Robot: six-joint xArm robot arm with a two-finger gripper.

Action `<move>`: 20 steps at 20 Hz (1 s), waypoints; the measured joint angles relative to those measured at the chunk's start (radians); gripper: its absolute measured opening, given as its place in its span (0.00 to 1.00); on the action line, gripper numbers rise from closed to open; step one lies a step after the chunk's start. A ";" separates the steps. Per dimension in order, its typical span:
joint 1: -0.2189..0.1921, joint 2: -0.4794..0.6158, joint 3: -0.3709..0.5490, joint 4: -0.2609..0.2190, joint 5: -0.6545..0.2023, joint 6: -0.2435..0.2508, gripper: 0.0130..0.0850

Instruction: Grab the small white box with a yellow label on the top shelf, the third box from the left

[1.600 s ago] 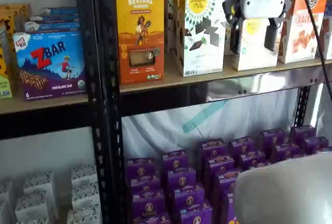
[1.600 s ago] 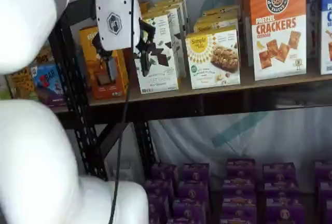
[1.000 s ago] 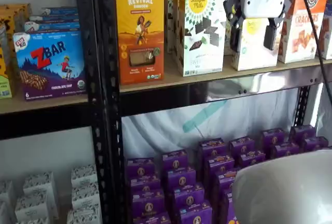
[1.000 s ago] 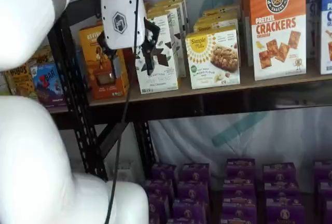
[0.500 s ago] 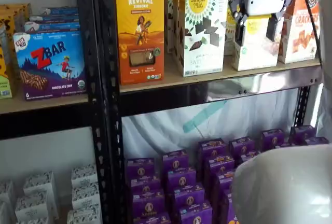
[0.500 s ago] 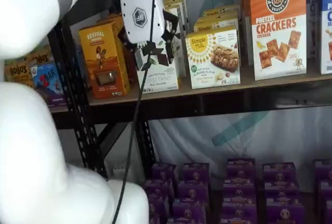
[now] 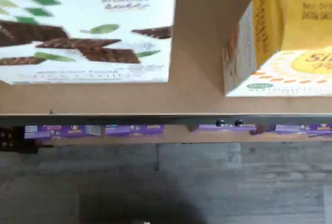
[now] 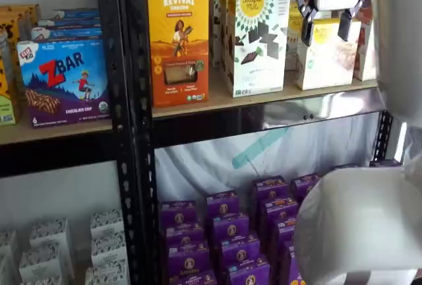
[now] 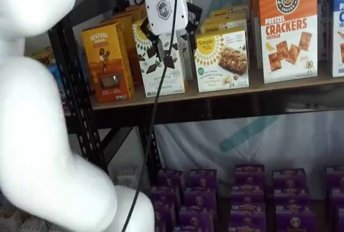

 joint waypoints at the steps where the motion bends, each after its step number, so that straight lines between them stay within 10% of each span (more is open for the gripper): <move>1: -0.016 0.023 -0.012 0.000 -0.014 -0.016 1.00; 20: -0.165 0.120 -0.057 0.060 -0.107 -0.161 1.00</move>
